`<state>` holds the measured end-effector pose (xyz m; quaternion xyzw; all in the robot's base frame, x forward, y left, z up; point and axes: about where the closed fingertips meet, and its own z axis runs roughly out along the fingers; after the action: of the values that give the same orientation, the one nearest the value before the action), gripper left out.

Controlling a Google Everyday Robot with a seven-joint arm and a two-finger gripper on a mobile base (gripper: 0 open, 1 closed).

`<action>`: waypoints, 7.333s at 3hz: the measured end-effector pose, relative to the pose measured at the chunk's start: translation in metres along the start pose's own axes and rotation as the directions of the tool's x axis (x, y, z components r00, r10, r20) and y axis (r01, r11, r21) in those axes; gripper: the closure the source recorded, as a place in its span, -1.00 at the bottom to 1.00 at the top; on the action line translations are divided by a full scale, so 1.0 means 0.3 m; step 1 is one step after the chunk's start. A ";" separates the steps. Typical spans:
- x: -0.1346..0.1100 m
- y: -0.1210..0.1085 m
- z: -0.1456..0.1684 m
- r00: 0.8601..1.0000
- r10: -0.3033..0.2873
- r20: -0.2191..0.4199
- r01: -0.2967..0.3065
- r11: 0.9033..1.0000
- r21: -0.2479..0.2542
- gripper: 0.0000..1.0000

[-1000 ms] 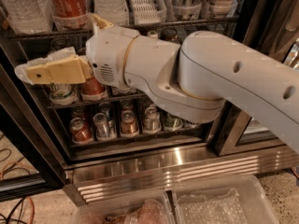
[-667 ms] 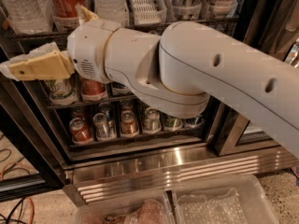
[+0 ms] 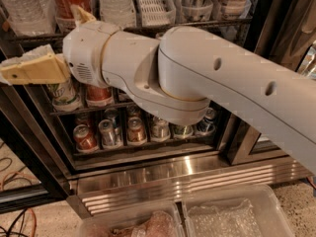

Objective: Pick water bottle from top shelf of fridge

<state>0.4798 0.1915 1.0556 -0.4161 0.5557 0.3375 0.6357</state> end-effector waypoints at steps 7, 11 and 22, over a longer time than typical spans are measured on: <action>0.007 -0.049 0.191 0.997 -0.079 -0.015 0.080 0.993 0.087 -0.90; 0.036 -0.061 0.265 0.997 -0.083 -0.009 0.083 0.994 0.076 -0.40; 0.040 -0.212 0.410 0.999 -0.004 0.051 -0.003 0.990 0.144 0.85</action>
Offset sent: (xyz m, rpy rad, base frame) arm 0.0410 0.0383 -0.0197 -0.0053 -0.0219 -0.0181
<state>0.5908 0.2751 1.0580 -0.3603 0.5621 0.3068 0.6783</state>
